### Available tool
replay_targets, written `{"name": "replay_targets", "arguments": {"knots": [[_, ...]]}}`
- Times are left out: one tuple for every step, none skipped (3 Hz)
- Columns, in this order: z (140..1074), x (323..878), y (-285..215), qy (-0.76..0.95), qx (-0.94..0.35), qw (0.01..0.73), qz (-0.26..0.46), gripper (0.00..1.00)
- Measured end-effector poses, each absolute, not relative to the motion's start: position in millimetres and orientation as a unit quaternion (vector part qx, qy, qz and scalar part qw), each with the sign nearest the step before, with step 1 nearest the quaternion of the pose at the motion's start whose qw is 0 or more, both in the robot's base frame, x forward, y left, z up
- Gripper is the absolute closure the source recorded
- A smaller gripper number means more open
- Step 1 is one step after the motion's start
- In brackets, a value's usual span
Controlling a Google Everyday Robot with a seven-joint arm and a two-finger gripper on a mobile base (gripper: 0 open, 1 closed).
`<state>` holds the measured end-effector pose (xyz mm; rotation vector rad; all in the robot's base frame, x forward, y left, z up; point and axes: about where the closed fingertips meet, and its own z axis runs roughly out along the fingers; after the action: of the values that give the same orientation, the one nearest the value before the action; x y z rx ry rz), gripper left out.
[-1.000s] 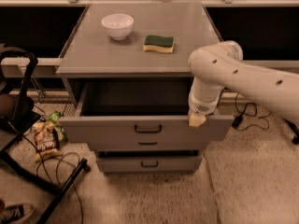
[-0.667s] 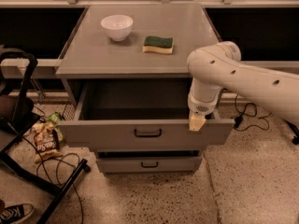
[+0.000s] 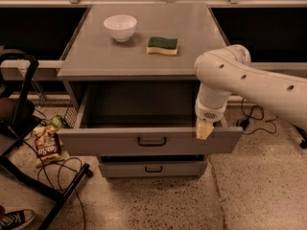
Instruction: Open top drawer
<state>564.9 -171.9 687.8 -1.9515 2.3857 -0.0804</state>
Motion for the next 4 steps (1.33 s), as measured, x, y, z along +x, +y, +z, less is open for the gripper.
{"name": "replay_targets", "arguments": {"knots": [[686.4, 549.0, -176.5, 0.781, -0.624, 0.021, -0.021, 1.0], [688.7, 534.1, -172.6, 0.788, -0.615, 0.018, -0.012, 1.0], [687.4, 515.9, -179.2, 0.796, -0.605, 0.009, -0.007, 1.0], [687.4, 515.7, -178.6, 0.796, -0.605, 0.009, -0.007, 0.85]]}}
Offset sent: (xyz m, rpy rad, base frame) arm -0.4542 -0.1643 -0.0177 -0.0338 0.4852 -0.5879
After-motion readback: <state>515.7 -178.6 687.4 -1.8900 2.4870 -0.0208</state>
